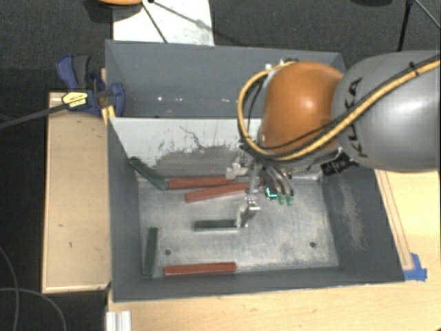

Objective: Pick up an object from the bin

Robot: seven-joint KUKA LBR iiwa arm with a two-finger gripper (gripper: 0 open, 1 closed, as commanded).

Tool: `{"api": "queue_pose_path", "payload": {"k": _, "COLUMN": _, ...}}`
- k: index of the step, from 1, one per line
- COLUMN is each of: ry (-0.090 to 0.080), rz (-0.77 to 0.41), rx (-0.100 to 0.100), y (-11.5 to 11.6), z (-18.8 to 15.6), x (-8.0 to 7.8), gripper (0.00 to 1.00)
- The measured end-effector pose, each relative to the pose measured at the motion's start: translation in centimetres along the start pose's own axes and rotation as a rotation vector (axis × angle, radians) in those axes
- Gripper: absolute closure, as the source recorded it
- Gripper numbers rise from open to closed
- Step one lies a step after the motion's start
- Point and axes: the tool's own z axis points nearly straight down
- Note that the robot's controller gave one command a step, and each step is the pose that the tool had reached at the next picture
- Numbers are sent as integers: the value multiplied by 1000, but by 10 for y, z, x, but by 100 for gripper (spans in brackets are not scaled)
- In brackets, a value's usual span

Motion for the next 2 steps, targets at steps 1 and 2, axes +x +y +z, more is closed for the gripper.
{"api": "queue_pose_path", "payload": {"k": 1, "ry": -8, "rz": 3, "rx": -1, "y": -1, "z": -5, "x": -2, "gripper": 0}}
{"api": "queue_pose_path", "payload": {"k": 2, "ry": -12, "rz": 81, "rx": -2, "y": 6, "z": 54, "x": 5, "gripper": 0}}
